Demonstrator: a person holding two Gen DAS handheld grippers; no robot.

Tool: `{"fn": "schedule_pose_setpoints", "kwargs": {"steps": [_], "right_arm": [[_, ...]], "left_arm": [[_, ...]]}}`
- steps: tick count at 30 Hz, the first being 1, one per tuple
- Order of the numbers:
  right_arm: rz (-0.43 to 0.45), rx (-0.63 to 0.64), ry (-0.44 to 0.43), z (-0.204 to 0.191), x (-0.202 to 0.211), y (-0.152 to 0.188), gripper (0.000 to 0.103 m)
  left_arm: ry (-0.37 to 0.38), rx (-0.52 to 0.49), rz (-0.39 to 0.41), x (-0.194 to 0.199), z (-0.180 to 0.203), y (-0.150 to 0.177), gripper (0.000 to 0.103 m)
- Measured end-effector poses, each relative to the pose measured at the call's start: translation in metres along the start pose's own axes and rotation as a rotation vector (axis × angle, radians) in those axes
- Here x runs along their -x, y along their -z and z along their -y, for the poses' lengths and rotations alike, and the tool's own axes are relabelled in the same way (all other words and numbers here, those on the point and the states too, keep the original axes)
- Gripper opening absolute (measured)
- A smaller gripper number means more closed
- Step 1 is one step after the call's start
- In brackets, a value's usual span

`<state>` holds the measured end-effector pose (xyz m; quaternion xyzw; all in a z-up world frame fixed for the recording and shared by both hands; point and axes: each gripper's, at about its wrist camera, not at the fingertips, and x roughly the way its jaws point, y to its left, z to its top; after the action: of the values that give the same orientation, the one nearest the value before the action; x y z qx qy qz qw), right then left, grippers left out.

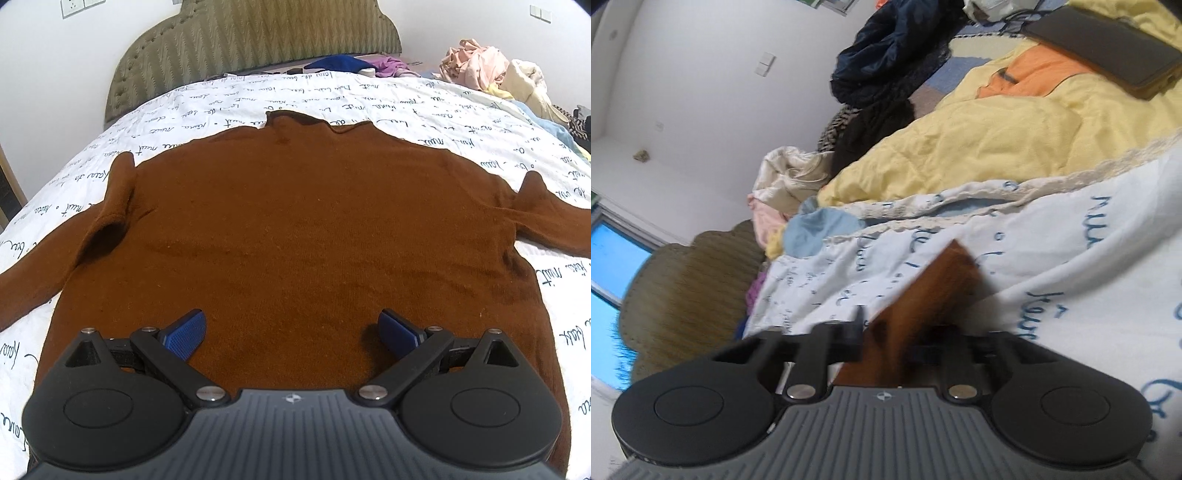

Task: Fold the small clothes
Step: 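Grasp the cuff of the sweater sleeve nearest the right gripper, then lift the held sleeve and carry it across the sweater body with the right gripper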

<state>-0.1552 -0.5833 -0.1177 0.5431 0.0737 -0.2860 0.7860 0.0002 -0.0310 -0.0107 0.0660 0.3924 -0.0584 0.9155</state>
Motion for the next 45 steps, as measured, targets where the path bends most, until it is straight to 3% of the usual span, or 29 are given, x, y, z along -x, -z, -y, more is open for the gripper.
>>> {"fn": "schedule_pose_setpoints", "kwargs": {"steps": [5,10,16,23,31,45], "right_arm": [[0.026,0.074,0.036,-0.014,0.010,0.008,0.012],[0.007,0.227,-0.029,-0.061,0.025,0.032,0.012],[-0.120,0.410,-0.171,-0.130,0.025,0.089,0.012],[-0.272,0.520,-0.259,-0.181,0.016,0.161,0.012],[-0.374,0.608,-0.292,-0.213,0.016,0.223,0.012],[-0.452,0.712,-0.306,-0.251,0.010,0.277,0.012]], "left_arm": [[-0.005,-0.001,0.004,0.000,-0.005,-0.001,0.100],[-0.038,0.008,0.015,-0.001,-0.015,-0.005,0.100],[-0.053,0.033,0.006,-0.004,-0.028,-0.005,0.100],[-0.083,0.018,0.007,-0.004,-0.035,-0.002,0.100],[-0.083,0.021,-0.003,-0.007,-0.042,-0.001,0.100],[-0.076,0.029,-0.010,-0.008,-0.049,0.003,0.100]]}}
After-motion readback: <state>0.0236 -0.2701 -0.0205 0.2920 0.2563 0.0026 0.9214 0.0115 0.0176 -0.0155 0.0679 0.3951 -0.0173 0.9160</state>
